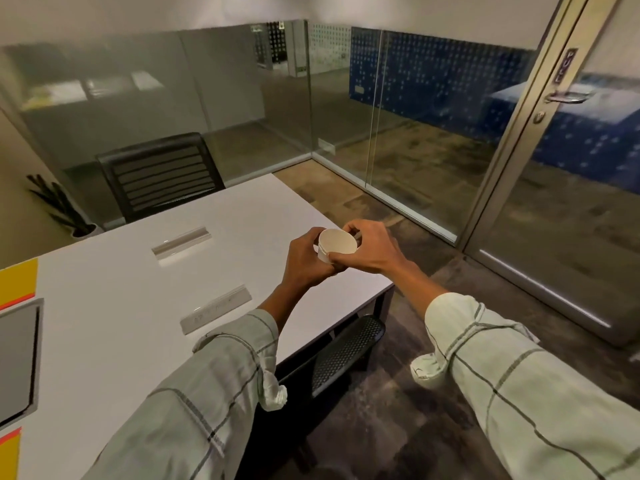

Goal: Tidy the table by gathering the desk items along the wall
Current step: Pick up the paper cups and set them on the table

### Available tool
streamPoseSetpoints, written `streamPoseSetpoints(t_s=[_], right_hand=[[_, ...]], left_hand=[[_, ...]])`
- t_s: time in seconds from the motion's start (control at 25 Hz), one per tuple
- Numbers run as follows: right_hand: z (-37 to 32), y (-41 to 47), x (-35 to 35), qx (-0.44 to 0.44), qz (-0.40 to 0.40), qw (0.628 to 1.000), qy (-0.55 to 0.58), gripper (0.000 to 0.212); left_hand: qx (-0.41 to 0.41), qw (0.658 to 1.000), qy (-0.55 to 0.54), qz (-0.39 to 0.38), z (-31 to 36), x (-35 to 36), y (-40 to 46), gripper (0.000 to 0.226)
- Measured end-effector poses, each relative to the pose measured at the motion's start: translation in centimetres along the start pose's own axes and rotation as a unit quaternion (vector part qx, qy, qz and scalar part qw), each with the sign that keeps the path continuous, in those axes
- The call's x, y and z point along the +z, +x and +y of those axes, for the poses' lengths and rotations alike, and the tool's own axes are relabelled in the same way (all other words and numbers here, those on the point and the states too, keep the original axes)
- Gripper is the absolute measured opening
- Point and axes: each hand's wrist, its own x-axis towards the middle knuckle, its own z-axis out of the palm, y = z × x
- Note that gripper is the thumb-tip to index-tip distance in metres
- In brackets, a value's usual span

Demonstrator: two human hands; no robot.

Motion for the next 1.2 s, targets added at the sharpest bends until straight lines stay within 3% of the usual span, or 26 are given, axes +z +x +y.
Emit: streamPoseSetpoints(t_s=[0.24,0.4,0.84,1.2], right_hand=[[5.2,8.6,3.8,-0.007,-0.022,0.999,0.041,0.065],[7.0,14.6,6.8,-0.025,-0.095,0.992,0.076,0.066],[10.7,24.7,12.8,-0.025,-0.186,0.954,0.235,0.057],[13.8,28.2,14.4,-0.157,-0.322,0.928,0.107,0.068]], left_hand=[[-0.057,0.997,0.006,0.046,-5.8,3.1,5.2,0.074],[-0.147,0.985,0.026,0.081,-10.0,3.7,7.7,0.069],[-0.349,0.907,0.103,0.212,-14.1,2.8,7.5,0.062],[-0.443,0.830,0.170,0.292,-12.7,4.7,6.1,0.064]])
